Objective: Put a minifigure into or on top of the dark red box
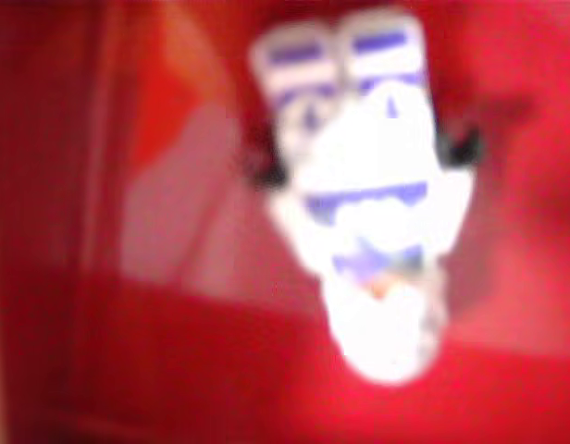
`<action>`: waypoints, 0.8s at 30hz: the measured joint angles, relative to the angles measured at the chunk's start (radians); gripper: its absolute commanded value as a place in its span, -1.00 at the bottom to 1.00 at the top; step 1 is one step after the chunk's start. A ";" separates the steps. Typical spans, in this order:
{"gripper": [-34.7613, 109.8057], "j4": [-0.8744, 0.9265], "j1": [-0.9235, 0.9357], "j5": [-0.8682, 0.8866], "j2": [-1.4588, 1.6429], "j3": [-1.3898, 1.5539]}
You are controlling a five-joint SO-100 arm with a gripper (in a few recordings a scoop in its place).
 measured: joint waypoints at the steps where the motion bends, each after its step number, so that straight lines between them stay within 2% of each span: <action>1: -0.28 0.015 -0.009 -0.014 0.048 0.034; 6: -0.30 0.005 -0.106 -0.097 0.419 0.330; 9: -0.40 -0.032 -0.244 -0.112 0.716 0.583; 12: -0.51 -0.115 -0.442 -0.118 1.037 0.842; 18: -0.52 -0.308 -0.936 -0.225 1.674 1.316; 24: -0.52 -0.331 -1.368 -0.287 2.166 1.678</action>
